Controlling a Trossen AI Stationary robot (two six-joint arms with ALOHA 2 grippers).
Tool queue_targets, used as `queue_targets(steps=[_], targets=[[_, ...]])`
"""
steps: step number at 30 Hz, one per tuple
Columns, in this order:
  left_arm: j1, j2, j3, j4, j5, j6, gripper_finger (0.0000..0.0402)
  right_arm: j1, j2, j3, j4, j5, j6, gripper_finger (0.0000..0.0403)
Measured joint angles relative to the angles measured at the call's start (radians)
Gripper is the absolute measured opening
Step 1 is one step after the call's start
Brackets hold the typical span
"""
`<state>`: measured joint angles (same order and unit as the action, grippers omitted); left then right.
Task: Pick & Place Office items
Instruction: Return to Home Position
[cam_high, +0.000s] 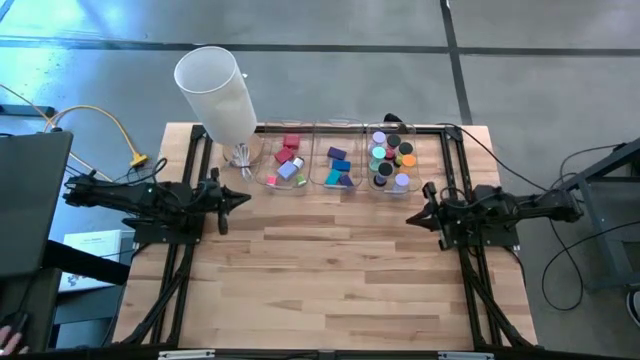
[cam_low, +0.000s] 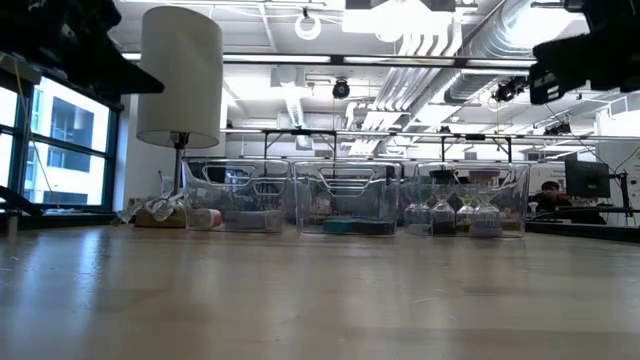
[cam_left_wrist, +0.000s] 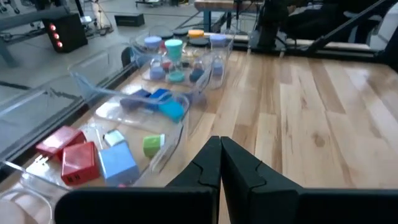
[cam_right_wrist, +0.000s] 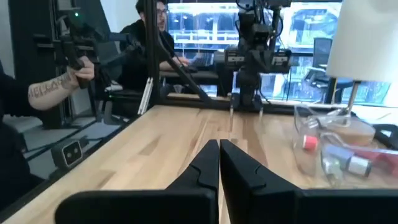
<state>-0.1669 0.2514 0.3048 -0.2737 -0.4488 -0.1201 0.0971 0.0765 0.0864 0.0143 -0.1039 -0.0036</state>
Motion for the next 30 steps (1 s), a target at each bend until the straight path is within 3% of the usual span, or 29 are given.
queue_targets(steps=[10, 21, 30], targets=[[0.000, -0.036, -0.133, 0.129, 0.100, 0.013, 0.0000, 0.000, 0.001, -0.077, 0.080, -0.002, 0.060, 0.0002], [0.000, -0.036, -0.272, 0.311, 0.108, 0.018, 0.0000, 0.000, -0.004, -0.078, 0.085, -0.002, 0.063, 0.0002], [0.000, -0.039, -0.289, 0.400, 0.260, 0.089, 0.0000, 0.000, -0.004, -0.078, 0.079, -0.001, 0.062, 0.0002]])
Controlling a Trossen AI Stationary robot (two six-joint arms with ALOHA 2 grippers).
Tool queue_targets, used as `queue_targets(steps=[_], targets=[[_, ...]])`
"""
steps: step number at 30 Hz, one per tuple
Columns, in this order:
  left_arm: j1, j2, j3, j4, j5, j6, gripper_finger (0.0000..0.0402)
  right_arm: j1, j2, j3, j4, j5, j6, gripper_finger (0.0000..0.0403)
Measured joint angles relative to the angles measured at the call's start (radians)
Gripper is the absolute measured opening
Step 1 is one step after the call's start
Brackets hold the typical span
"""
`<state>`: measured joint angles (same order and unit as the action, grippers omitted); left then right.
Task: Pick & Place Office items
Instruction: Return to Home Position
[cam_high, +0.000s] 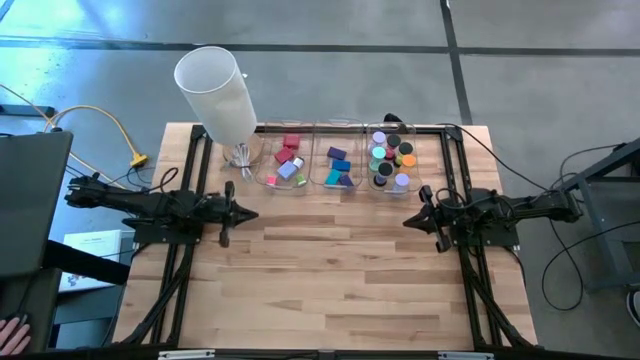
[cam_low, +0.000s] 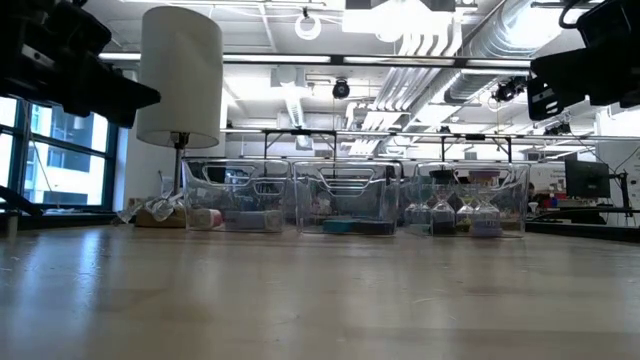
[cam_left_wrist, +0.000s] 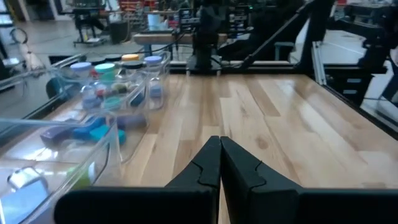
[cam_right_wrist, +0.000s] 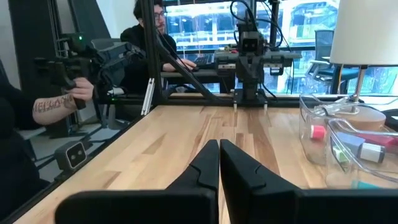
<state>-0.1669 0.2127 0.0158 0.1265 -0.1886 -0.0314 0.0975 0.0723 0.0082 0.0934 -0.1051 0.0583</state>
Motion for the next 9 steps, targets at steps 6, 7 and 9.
queue_targets(steps=[6, 7, 9], targets=[[0.003, -0.002, -0.001, -0.006, 0.004, 0.025, 0.0000, 0.000, 0.000, 0.000, -0.016, -0.001, -0.009, 0.0002], [0.003, -0.002, -0.001, -0.006, 0.004, 0.022, 0.0000, 0.000, 0.000, 0.000, -0.014, -0.002, -0.009, 0.0002], [0.003, -0.002, -0.002, -0.006, 0.004, 0.016, 0.0000, 0.000, 0.000, -0.001, -0.014, -0.001, -0.013, 0.0002]])
